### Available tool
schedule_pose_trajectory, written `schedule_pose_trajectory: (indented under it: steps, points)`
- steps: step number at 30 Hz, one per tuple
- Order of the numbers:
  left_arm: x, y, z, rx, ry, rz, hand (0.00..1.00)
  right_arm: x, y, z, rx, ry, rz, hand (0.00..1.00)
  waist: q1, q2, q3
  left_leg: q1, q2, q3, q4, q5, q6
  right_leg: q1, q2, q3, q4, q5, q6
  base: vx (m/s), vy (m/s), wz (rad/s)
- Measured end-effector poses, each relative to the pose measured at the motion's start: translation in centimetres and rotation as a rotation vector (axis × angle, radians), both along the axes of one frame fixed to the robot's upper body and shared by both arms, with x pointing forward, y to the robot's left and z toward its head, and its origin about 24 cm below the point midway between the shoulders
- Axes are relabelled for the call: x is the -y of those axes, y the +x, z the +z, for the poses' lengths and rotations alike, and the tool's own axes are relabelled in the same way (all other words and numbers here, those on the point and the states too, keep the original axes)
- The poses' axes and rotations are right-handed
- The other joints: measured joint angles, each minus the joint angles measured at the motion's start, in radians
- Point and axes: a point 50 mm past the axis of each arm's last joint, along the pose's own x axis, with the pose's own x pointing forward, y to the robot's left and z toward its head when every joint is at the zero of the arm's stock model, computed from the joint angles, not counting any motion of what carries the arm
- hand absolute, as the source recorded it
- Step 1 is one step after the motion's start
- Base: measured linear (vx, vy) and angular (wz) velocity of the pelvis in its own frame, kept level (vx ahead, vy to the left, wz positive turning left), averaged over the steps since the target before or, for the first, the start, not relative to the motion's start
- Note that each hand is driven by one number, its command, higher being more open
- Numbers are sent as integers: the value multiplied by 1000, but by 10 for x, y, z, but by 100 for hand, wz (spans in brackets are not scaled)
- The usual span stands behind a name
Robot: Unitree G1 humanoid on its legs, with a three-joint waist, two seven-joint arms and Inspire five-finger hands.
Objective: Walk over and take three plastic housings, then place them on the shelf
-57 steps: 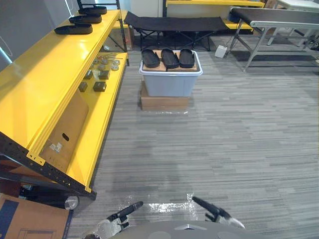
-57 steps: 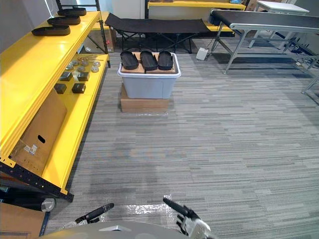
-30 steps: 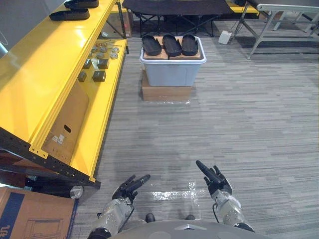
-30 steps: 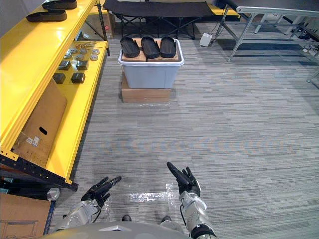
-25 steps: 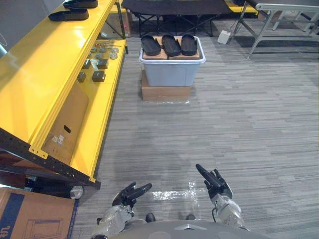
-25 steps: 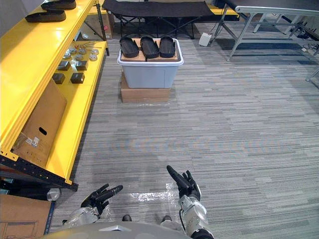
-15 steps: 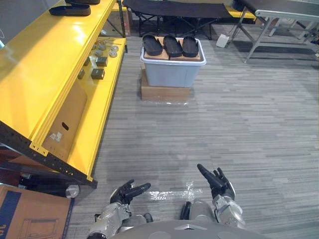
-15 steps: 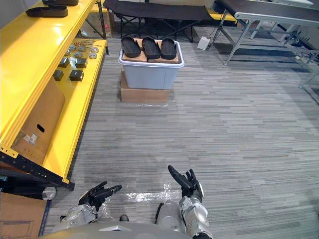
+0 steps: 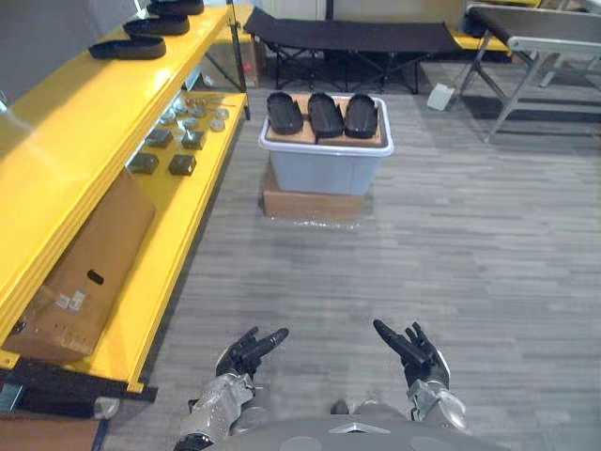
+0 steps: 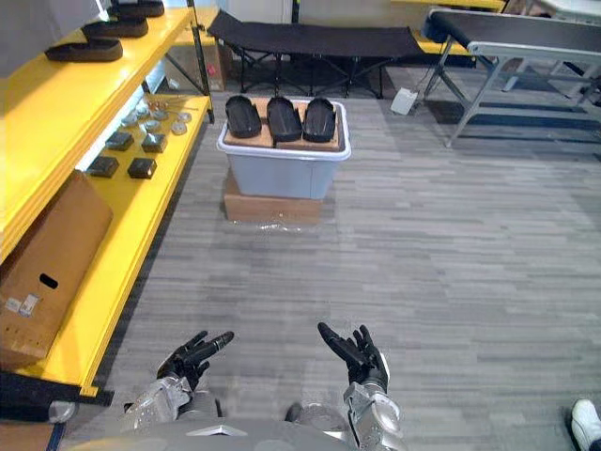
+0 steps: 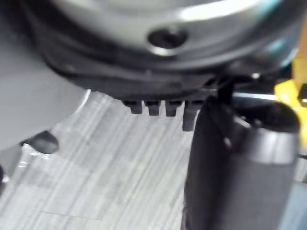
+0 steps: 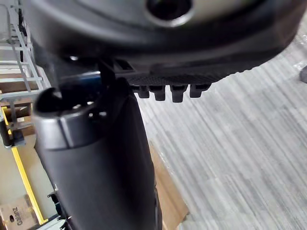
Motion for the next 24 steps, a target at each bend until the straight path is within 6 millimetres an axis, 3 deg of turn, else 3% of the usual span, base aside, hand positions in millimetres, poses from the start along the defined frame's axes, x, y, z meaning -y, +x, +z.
schedule_pose_trajectory:
  steps: [2, 3, 5, 6, 7, 9, 10, 11, 12, 13, 14, 15, 17, 19, 21, 23, 24]
  points:
    - [2, 2, 2, 26, -18, 24, 100, 1, 6, 3, 13, -16, 23, 100, 21, 4, 3, -47, -52, -7, -128, 6, 13, 21, -2, 28, -22, -12, -3, 290, -15, -56]
    - [2, 6, 6, 65, -19, 50, 100, 4, 16, 7, 30, -49, 58, 100, 45, 6, 10, -104, -110, -32, -337, 72, 10, 27, -8, 57, -27, -25, 9, 356, 55, -72]
    - [-1, 6, 7, 75, -13, 76, 100, 4, 23, 10, 41, -70, 101, 100, 73, 11, 23, -116, -134, -71, -537, 173, -2, 41, -5, 97, -20, -50, 33, 286, 89, -91]
    - [-6, -6, 3, 42, -3, 113, 100, -2, 25, 9, 40, -74, 152, 100, 90, 20, 19, -113, -123, -85, -595, 237, -2, 70, 8, 138, 4, -101, 55, 386, 154, -95]
    - [-9, -10, 1, 28, 3, 125, 100, -6, 26, 9, 39, -67, 165, 100, 94, 18, 18, -102, -123, -85, -580, 283, 12, 84, 6, 157, 20, -125, 65, 442, 164, -79]
    - [-19, -21, -1, -2, 42, 125, 100, -16, 26, 8, 44, -43, 182, 100, 93, -20, 5, -100, -149, -72, -523, 324, 86, 103, -28, 179, 64, -184, 84, 520, 135, -23]
    - [-26, -19, 0, -11, 75, 118, 100, -21, 26, 7, 43, -31, 182, 100, 95, -61, -1, -95, -183, -59, -517, 293, 106, 75, -62, 186, 152, -194, 98, 624, 136, 2]
    - [-27, -16, 0, -17, 94, 114, 100, -24, 29, 8, 47, -25, 191, 100, 97, -72, 2, -70, -197, -54, -531, 273, 123, -8, -90, 189, 345, -180, 124, 501, 113, 5]
    - [-27, -16, -1, -22, 97, 113, 100, -26, 30, 8, 48, -21, 197, 100, 96, -73, 3, -55, -201, -50, -535, 264, 127, -56, -105, 189, 458, -154, 171, 463, 127, -3]
    - [-29, -18, -3, -34, 100, 112, 100, -31, 30, 5, 38, -5, 216, 100, 92, -74, 14, -6, -209, -50, -533, 238, 138, -153, -139, 196, 689, -113, 261, 462, 106, 7]
    - [-28, -20, -4, -43, 102, 104, 100, -37, 28, 3, 29, 8, 238, 100, 83, -74, 15, 46, -213, -50, -533, 215, 146, -197, -166, 177, 800, -122, 244, 467, 91, 11]
    - [-27, -19, -3, -39, 103, 98, 100, -39, 25, 2, 21, 10, 252, 100, 83, -72, 16, 77, -215, -51, -539, 205, 146, -212, -179, 159, 812, -133, 225, 490, 71, 11]
    - [-23, -12, -1, -9, 101, 74, 100, -47, 24, 0, 16, 28, 272, 100, 79, -53, 23, 163, -196, -59, -586, 177, 137, -258, -198, 79, 636, -164, 173, 474, 32, 2]
    - [-18, 0, 2, 14, 92, 55, 100, -46, 24, 0, 15, 27, 266, 100, 71, -27, 25, 175, -162, -85, -584, 144, 123, -293, -192, 52, 413, -153, 181, 411, -57, 22]
    - [-17, 9, 3, 32, 82, 52, 100, -43, 20, -1, 5, 27, 248, 100, 63, -9, 29, 171, -137, -124, -534, 89, 103, -320, -191, 90, 242, -93, 192, 329, -135, 41]
    - [-19, 11, 4, 38, 59, 90, 100, -40, 14, -4, -13, 18, 245, 100, 60, -17, 24, 173, -123, -155, -456, 15, 73, -332, -195, 138, 171, -20, 192, 317, -242, 42]
    - [-23, 9, 4, 34, 56, 119, 100, -41, 9, -6, -27, 14, 255, 100, 58, -37, 13, 183, -121, -176, -439, -18, 49, -340, -198, 155, 169, -2, 193, 397, -413, 64]
